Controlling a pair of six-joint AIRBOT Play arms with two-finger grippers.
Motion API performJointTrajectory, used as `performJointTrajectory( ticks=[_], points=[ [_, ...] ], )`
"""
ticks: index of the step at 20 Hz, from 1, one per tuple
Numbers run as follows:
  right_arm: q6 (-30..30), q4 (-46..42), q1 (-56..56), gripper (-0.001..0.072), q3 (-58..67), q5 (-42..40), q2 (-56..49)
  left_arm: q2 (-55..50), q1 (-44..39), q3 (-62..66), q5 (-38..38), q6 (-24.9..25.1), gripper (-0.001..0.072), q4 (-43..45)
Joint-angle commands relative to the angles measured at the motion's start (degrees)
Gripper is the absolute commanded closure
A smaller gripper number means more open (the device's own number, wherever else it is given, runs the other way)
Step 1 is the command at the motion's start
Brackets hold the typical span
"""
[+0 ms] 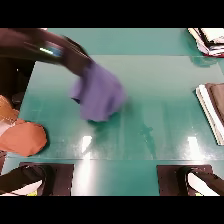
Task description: Fold the shirts.
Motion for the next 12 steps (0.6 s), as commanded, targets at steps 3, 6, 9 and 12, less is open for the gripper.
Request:
performJointTrajectory(
  ticks=[3,6,9,12],
  points=[
    [0.02,0.00,0.04,0.0698,0.15,0.59,0.04,-11.32,-9.16,0.15,3.21,3.56,0.0236,1.97],
    [0.02,-0.04,0.04,0.0698,0.15,1.62,0.04,-10.99,-1.84,0.15,2.75,2.89,0.0236,5.27],
    [0.02,-0.04,0.04,0.0698,0.15,2.40,0.04,-11.26,9.55,-2.12,2.47,-0.13,0.0236,4.52],
    [0.02,-0.02,0.04,0.0698,0.15,2.58,0.04,-11.32,20.37,-11.43,6.29,-1.70,0.0236,-2.51]
  ],
)
